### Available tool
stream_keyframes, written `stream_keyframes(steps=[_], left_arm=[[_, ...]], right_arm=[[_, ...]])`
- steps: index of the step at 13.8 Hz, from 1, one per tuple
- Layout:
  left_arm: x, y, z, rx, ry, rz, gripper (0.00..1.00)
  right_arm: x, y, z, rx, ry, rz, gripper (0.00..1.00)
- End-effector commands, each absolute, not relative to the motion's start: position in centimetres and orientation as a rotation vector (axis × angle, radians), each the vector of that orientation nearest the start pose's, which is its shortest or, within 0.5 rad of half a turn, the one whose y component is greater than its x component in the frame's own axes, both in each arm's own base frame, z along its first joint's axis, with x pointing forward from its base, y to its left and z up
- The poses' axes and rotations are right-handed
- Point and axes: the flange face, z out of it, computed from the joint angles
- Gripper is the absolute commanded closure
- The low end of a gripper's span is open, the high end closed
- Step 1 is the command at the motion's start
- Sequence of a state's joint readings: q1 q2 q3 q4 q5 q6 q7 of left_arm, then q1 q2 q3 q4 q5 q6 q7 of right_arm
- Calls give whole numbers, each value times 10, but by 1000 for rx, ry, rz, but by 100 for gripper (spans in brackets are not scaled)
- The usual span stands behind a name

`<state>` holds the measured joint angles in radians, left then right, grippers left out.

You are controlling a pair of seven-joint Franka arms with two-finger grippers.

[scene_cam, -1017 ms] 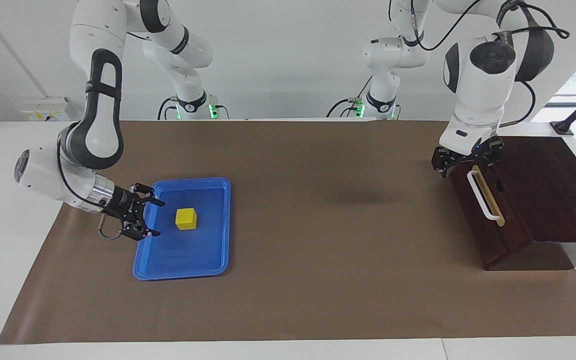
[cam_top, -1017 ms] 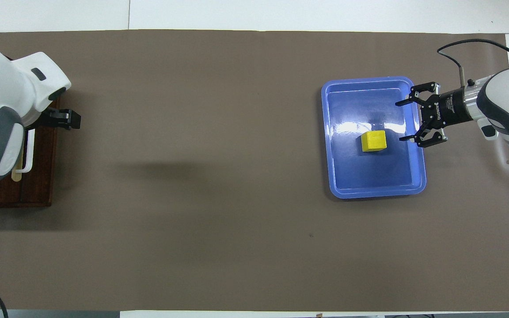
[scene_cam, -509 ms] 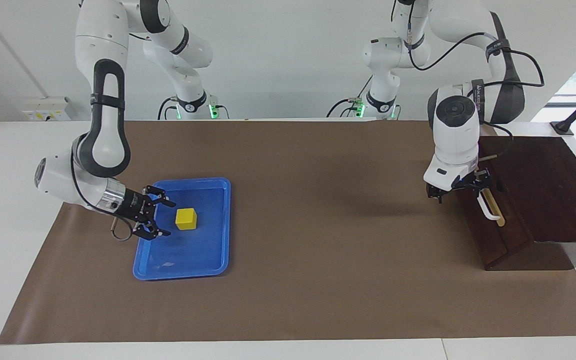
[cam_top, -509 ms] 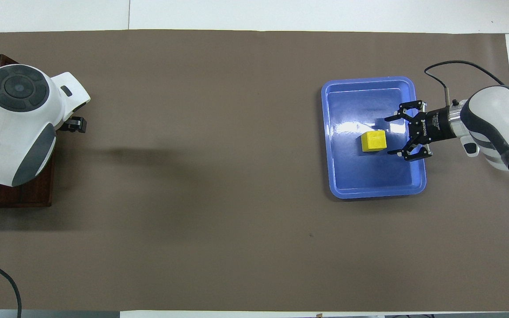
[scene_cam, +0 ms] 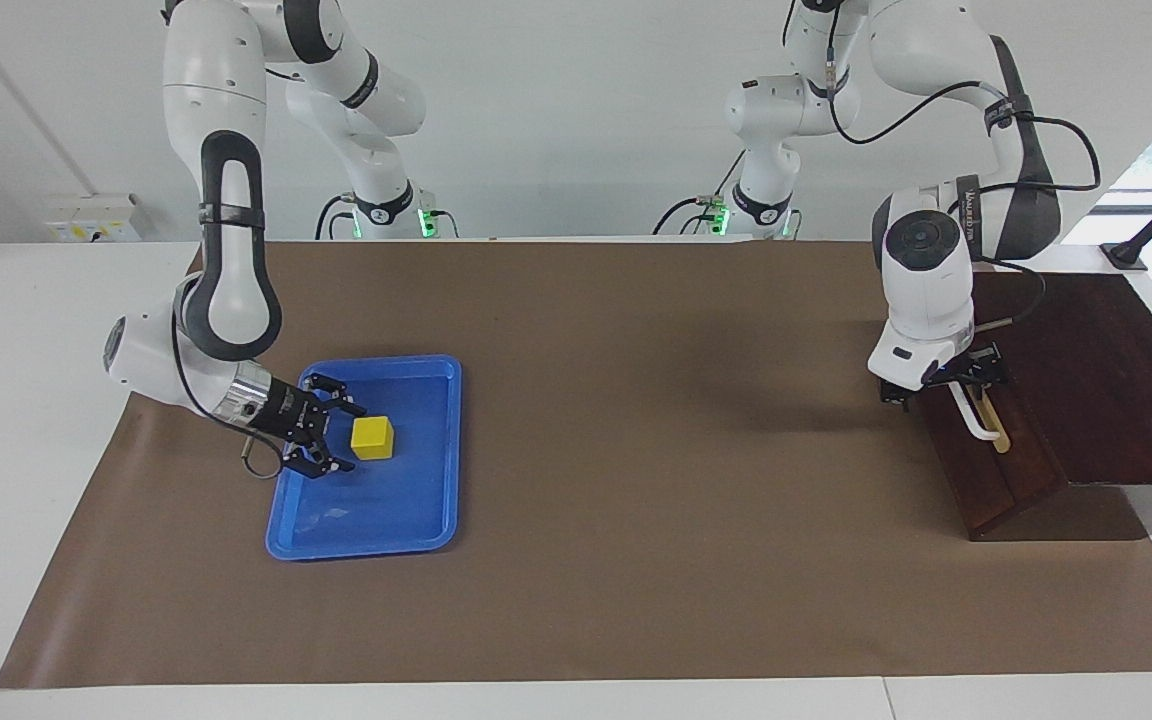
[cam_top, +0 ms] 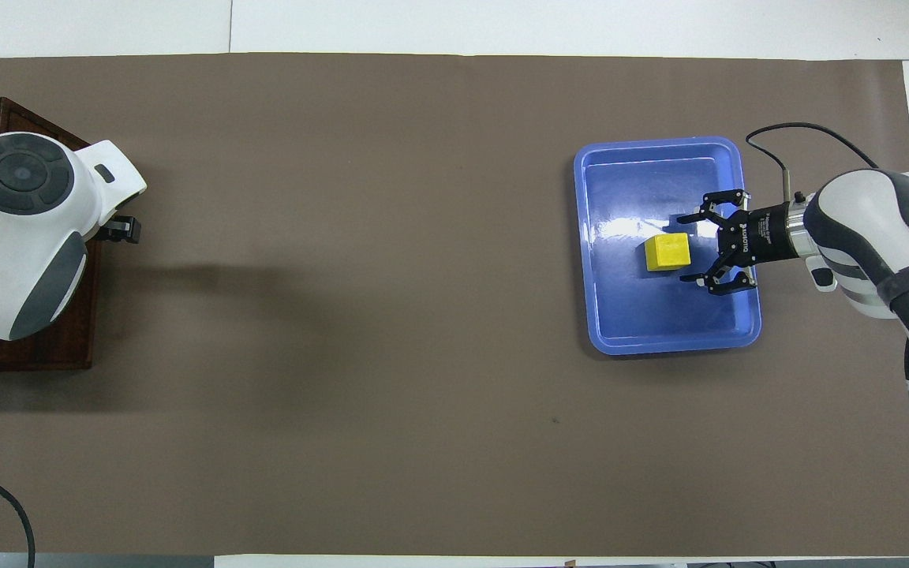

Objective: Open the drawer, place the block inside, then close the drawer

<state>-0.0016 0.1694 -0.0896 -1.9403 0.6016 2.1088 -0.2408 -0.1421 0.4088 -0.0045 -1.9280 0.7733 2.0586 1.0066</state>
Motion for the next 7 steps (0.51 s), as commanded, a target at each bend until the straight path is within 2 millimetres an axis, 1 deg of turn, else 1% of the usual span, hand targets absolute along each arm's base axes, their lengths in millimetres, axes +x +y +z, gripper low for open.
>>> stream_keyframes(steps=[1, 5, 7], left_arm=[[591, -25, 397, -2633, 228, -140, 0], [594, -34, 379, -2646, 223, -138, 0], [596, -38, 377, -2653, 207, -159, 0]], right_arm=[[591, -46, 271, -1774, 1874, 652, 3], [591, -46, 271, -1775, 1872, 652, 9], [591, -46, 272, -1779, 1867, 650, 15]])
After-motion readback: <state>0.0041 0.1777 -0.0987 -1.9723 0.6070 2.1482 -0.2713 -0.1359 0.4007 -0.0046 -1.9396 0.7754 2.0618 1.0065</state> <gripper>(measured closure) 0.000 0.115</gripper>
